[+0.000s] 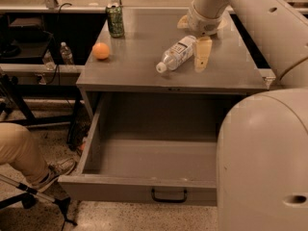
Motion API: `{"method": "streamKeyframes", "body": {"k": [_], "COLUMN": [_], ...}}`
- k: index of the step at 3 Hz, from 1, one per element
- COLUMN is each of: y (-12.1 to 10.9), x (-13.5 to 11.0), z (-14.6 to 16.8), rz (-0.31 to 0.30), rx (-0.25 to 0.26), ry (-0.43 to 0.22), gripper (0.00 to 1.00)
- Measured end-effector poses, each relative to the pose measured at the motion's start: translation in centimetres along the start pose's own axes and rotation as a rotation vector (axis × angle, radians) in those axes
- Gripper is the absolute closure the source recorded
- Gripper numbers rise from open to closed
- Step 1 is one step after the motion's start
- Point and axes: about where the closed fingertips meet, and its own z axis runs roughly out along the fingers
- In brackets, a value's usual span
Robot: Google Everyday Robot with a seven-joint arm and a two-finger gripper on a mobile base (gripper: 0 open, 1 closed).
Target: Place blue plastic bottle into top drawer
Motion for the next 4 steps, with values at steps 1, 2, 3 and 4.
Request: {"method": "streamKeyframes", "body": {"k": [1,2,3,4], "y": [-0.6,-0.8,-0.5,-0.5], "x": [-0.9,-1.8,-2.8,-3.0], "z": [0.6,1.3,2.5,2.8], "rz": [-0.039,-0.076,-0.101,-0.104], "rx": [0.0,-0.01,-0.032,-0.038], "ry": [0.017,0.02,0.007,0.002], "gripper": [0.0,0.0,0.0,0.0]}}
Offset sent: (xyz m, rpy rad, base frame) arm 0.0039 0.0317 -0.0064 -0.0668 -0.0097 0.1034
